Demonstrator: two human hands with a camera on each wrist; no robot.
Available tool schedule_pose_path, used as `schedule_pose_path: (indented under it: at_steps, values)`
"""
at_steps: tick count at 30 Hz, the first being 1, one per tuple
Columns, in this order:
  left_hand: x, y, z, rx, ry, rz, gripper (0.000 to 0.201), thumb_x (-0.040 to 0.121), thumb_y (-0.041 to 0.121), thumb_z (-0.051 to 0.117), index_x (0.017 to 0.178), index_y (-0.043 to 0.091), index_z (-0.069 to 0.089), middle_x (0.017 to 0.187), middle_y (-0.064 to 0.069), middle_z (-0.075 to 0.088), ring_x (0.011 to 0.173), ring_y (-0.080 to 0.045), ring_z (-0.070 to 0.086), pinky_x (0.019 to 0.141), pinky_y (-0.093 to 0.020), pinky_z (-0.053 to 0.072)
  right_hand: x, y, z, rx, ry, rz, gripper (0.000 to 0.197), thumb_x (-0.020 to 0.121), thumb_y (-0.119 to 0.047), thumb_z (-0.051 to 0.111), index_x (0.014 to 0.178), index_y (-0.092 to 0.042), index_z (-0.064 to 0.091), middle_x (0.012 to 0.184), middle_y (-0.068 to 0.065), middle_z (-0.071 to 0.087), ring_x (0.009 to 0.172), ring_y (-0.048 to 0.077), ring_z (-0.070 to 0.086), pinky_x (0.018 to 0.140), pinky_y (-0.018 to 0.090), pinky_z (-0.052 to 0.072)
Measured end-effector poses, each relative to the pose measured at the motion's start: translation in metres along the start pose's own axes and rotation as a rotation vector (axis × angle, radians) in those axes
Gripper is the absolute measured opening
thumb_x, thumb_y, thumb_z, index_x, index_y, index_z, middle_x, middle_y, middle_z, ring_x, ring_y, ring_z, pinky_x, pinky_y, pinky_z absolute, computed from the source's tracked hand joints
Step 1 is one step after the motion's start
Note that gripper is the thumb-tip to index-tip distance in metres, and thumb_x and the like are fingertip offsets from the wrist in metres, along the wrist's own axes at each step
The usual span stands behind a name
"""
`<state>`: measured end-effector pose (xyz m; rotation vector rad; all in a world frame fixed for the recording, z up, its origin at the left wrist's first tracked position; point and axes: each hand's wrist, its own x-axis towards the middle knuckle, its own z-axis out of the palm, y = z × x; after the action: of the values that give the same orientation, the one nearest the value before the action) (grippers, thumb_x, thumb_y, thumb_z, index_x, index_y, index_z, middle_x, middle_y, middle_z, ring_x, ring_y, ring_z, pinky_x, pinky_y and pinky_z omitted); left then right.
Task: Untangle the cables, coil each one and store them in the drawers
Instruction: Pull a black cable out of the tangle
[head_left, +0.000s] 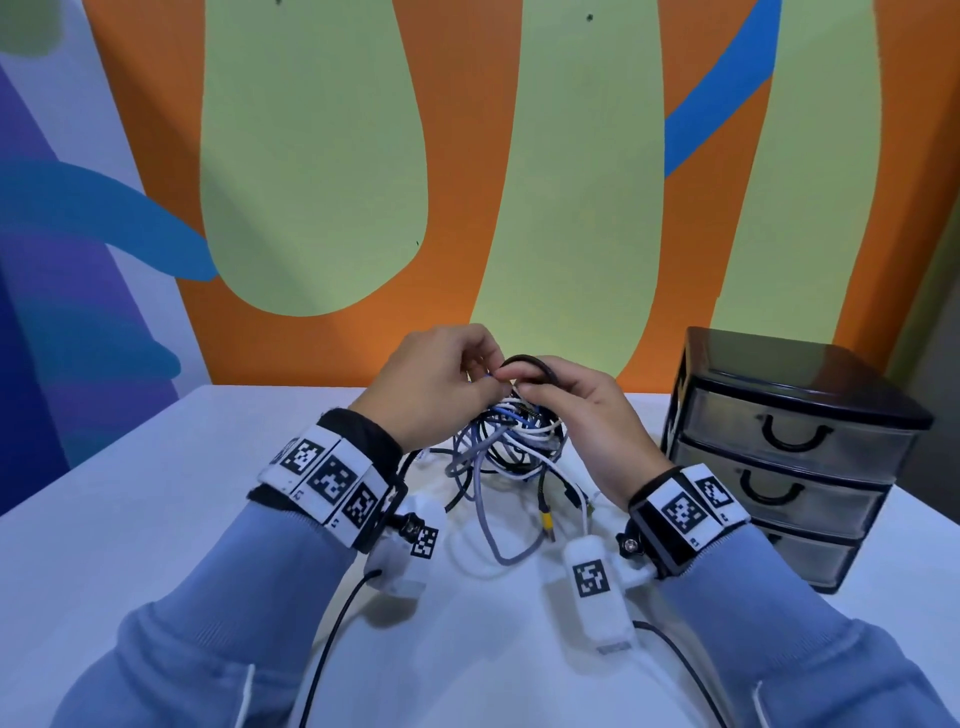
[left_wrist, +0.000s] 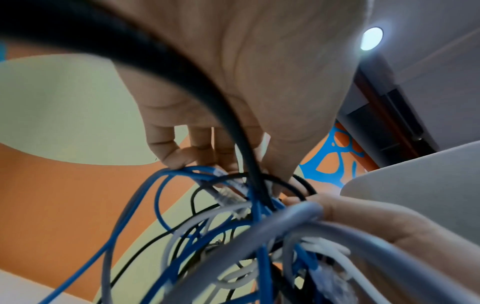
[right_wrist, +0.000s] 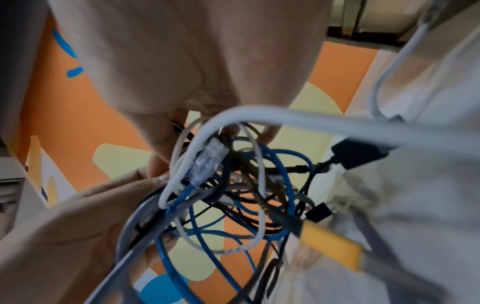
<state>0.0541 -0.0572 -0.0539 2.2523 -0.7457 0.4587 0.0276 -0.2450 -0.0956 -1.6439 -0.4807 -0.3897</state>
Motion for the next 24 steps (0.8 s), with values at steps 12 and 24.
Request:
schedule_pose_path:
  at_steps: [12, 24]
  values:
    - [-0.001, -0.003, 0.006, 0.136, 0.091, 0.135, 0.031, 0.091, 0.016, 0.064, 0.112, 0.038, 0.070, 0.107, 0.008, 0.056, 0.096, -0.013, 0.054, 0.077, -0.022, 0.040, 0.001, 0.007, 0.000, -0.130, 0.137, -0.072, 0.010, 0.096, -0.016, 0.076, 0.101, -0.021, 0.083, 0.095, -0.008, 0.081, 0.083, 0.003, 0.070, 0.078, 0.019, 0.052]
    - [0.006, -0.011, -0.004, -0.233, 0.363, 0.006, 0.010, 0.101, 0.015, 0.069, 0.097, 0.022, 0.076, 0.076, 0.004, 0.078, 0.066, -0.017, 0.073, 0.067, -0.038, 0.062, 0.004, 0.010, -0.004, -0.132, 0.052, 0.013, 0.027, 0.087, 0.004, 0.074, 0.092, -0.022, 0.078, 0.089, -0.006, 0.074, 0.076, 0.016, 0.059, 0.074, 0.035, 0.055]
